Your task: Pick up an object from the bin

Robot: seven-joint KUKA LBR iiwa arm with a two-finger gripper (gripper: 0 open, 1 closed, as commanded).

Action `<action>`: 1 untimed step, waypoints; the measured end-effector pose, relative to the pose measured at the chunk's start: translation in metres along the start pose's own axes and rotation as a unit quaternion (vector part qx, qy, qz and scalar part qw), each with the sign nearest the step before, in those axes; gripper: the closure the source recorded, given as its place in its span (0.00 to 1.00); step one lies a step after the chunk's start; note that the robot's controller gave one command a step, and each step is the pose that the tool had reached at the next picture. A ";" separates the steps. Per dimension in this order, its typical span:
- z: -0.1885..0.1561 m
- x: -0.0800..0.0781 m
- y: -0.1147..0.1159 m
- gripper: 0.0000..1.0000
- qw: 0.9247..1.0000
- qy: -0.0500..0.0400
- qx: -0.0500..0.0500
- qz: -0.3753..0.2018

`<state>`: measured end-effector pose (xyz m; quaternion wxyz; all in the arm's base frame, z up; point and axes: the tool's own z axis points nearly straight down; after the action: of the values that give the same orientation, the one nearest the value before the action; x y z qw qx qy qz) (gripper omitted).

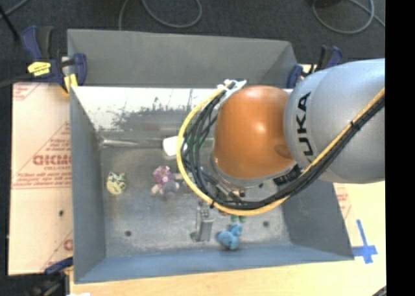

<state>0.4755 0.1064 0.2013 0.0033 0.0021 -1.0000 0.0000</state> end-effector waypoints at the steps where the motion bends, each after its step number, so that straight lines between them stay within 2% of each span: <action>1: -0.004 -0.002 -0.001 0.00 1.000 -0.004 -0.001 0.002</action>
Offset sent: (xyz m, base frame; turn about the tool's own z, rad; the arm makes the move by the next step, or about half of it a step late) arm 0.0957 -0.0101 -0.1313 -0.2402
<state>0.4772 0.1058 0.2057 -0.0009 0.0002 -1.0000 -0.0007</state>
